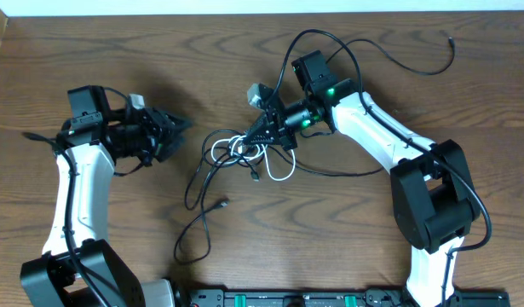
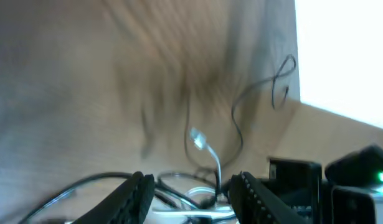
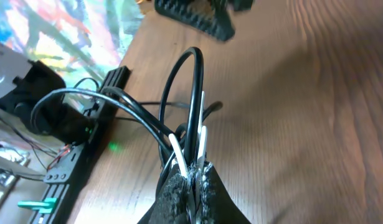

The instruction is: Untangle cables

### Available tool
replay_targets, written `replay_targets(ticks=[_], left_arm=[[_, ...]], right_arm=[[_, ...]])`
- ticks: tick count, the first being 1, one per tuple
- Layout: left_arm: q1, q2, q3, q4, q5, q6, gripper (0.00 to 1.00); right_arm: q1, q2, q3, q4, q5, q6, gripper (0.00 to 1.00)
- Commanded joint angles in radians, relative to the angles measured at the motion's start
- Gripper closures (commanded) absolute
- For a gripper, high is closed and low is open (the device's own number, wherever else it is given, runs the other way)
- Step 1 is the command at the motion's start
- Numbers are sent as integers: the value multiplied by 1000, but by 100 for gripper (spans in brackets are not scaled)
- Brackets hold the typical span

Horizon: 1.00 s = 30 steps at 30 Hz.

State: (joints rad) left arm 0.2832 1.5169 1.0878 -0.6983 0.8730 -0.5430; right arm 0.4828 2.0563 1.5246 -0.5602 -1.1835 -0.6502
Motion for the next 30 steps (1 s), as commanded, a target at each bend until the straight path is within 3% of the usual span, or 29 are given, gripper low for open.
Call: replay_targets(ticks=[1, 10, 23, 30], left_arm=[[-11, 4, 7, -53, 59, 13, 55], [-13, 4, -2, -191, 45, -20, 55], [-68, 36, -51, -123, -82, -88, 55], [-122, 101, -52, -62, 23, -161, 55]], right_arm=[[-3, 1, -1, 3, -136, -145, 99], [2, -3, -1, 45, -144, -168, 99], [19, -3, -1, 55, -143, -178, 99], [21, -3, -1, 55, -143, -177, 99]])
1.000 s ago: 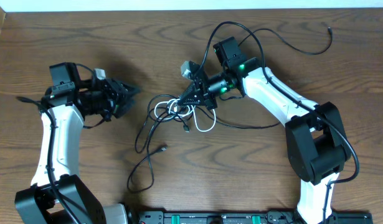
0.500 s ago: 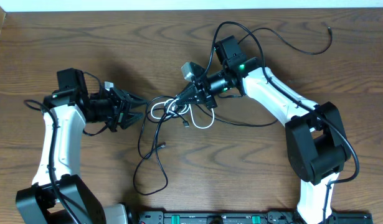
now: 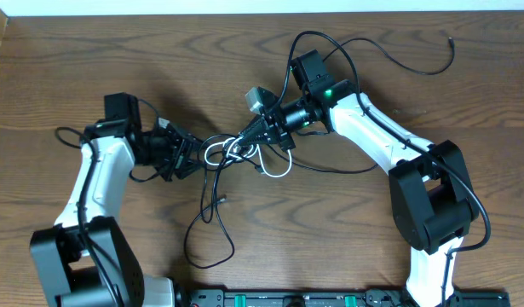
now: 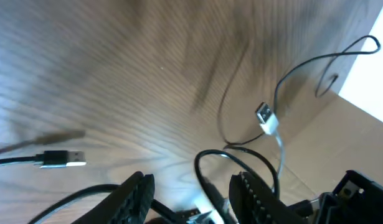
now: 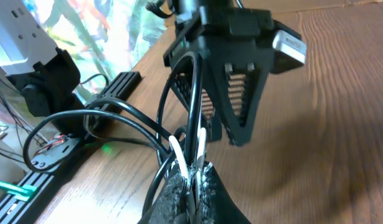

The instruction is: Untangle cables

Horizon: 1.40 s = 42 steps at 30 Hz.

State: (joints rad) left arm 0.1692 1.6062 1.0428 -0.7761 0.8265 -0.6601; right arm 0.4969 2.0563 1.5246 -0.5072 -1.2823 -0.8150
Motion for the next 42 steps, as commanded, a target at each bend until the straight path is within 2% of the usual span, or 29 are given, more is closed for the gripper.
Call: replay_targets(ticks=[1, 9, 13, 21, 25, 32, 38, 42], left_arm=[[-8, 11, -7, 19, 87, -58, 55], [53, 11, -7, 14, 109, -102, 55], [68, 11, -7, -79, 109, -101, 51], [77, 11, -5, -95, 106, -101, 51], [99, 11, -5, -114, 180, -101, 48], [127, 11, -5, -114, 185, -101, 47], [129, 11, -5, -185, 267, -97, 47], [126, 11, -5, -189, 261, -97, 45]], right_arm=[[6, -3, -1, 2, -44, -13, 99], [6, -3, -1, -3, -6, -9, 99], [6, -3, -1, -2, -7, -9, 99], [6, -3, -1, -3, -7, -8, 99], [6, -3, -1, -13, -7, -8, 99], [6, -3, -1, -13, -7, -8, 99], [6, -3, -1, -13, -7, -8, 99], [9, -3, -1, -13, -7, -8, 99]])
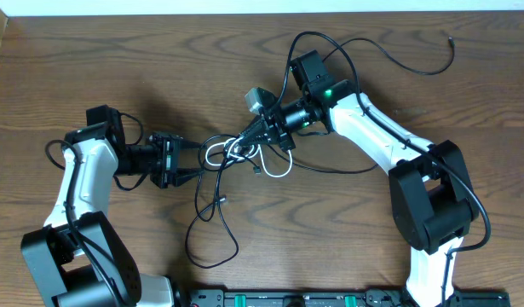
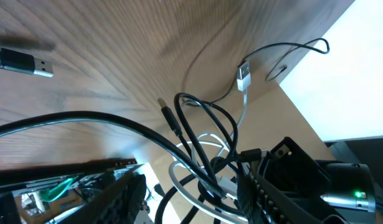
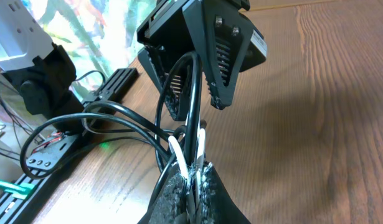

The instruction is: Untangle cables

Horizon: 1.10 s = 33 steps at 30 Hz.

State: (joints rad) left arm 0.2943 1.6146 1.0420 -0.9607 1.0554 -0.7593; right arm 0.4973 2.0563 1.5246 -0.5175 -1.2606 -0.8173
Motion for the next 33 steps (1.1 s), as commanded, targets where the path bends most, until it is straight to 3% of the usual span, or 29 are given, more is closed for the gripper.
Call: replay_targets(ticks=[1, 6, 13, 14, 16, 17, 18, 24, 27, 33], left_arm=[[0, 3, -4, -5, 31, 2, 45], [-16, 3, -4, 1, -100, -38, 44], [-105, 5, -4, 39, -157, -118, 45], [-113, 6, -4, 54, -169, -132, 48], [-121, 6, -4, 84, -179, -145, 63], [-121, 6, -4, 108, -187, -145, 81], [-121, 6, -4, 119, -200, -145, 93], [-121, 6, -4, 168, -337, -143, 93], [-117, 6, -4, 251, -294, -143, 93], [-63, 6, -4, 565, 146, -145, 93]], right_arm=[[9, -3, -1, -3, -29, -6, 99], [16, -3, -1, -2, -32, -6, 99], [29, -3, -1, 1, -33, -6, 99], [29, -3, -1, 1, -32, -6, 99], [30, -3, -1, 0, -33, -6, 99], [30, -3, -1, 0, -33, 0, 99], [30, -3, -1, 1, -33, 4, 99], [32, -3, -1, -3, -33, 20, 99], [37, -3, -1, -6, -33, 19, 99], [42, -3, -1, -47, -21, 19, 99]])
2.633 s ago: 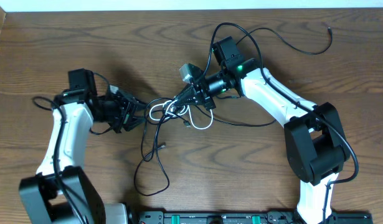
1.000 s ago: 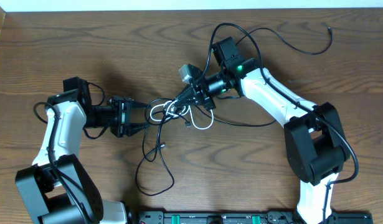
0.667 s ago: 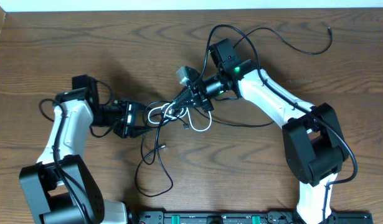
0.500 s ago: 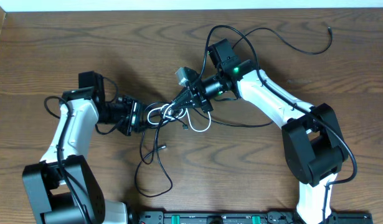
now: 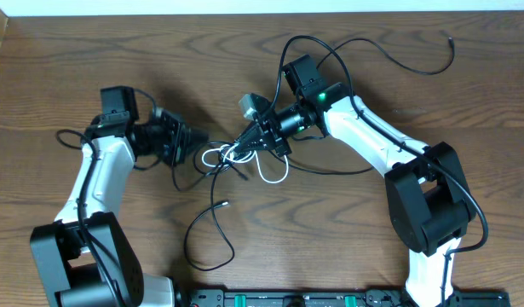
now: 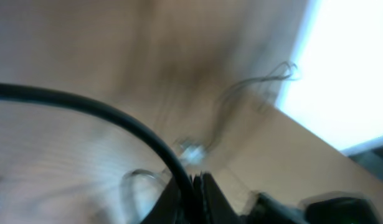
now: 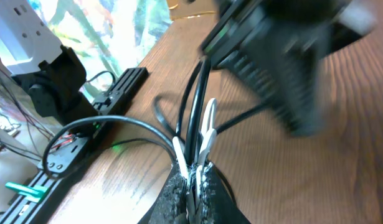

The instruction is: Untangle cables

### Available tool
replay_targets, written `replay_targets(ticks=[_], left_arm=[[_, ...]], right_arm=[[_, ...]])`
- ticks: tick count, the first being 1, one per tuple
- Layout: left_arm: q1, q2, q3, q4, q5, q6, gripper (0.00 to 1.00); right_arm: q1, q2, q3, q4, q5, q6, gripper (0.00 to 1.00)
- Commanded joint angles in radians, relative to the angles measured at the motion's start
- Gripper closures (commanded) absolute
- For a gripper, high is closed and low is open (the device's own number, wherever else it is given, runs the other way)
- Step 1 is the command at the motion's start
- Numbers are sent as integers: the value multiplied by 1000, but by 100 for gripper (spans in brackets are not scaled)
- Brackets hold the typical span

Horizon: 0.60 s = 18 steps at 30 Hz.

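Observation:
A tangle of white cable (image 5: 274,177) and black cable (image 5: 212,170) lies mid-table. My right gripper (image 5: 247,141) is shut on a bundle of white strands (image 7: 208,118) and black strands (image 7: 194,93), which rise from its tips (image 7: 192,174). My left gripper (image 5: 193,139) is at the tangle's left side. Its blurred wrist view shows the fingers (image 6: 196,186) closed on a thick black cable (image 6: 116,118) that arcs away to the left.
A black plug end (image 5: 219,205) and a loose loop (image 5: 206,239) lie toward the front. A thin black cable (image 5: 415,68) trails across the back right. An equipment rail (image 5: 330,298) runs along the front edge.
My left gripper was open beside the tangle with cables between its fingers; now it is shut on a black cable and sits further back. The right gripper has shifted slightly left, still gripping.
The right gripper held the bundle throughout. My left gripper first stood open well left of the tangle, then open close to it, then open with black cables between its fingers. Now it is shut on one black cable.

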State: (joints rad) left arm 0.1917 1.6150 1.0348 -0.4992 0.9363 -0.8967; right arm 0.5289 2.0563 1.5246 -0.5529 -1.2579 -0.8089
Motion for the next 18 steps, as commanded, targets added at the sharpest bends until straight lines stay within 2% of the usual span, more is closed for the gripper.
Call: replay_targets(ticks=[1, 3, 6, 12, 18], left_arm=[[51, 5, 3, 136, 309, -22, 93], [86, 5, 3, 213, 402, -78, 93], [137, 5, 3, 276, 448, -127, 93], [266, 5, 3, 281, 446, -162, 92], [420, 5, 3, 281, 414, -266, 93]], right_arm=[[11, -3, -1, -13, -23, 11, 99], [11, -3, -1, -17, -11, 11, 99], [11, -3, -1, -25, -9, 11, 99], [37, -3, -1, -43, -7, 5, 99], [62, -3, -1, -74, 81, -19, 99]])
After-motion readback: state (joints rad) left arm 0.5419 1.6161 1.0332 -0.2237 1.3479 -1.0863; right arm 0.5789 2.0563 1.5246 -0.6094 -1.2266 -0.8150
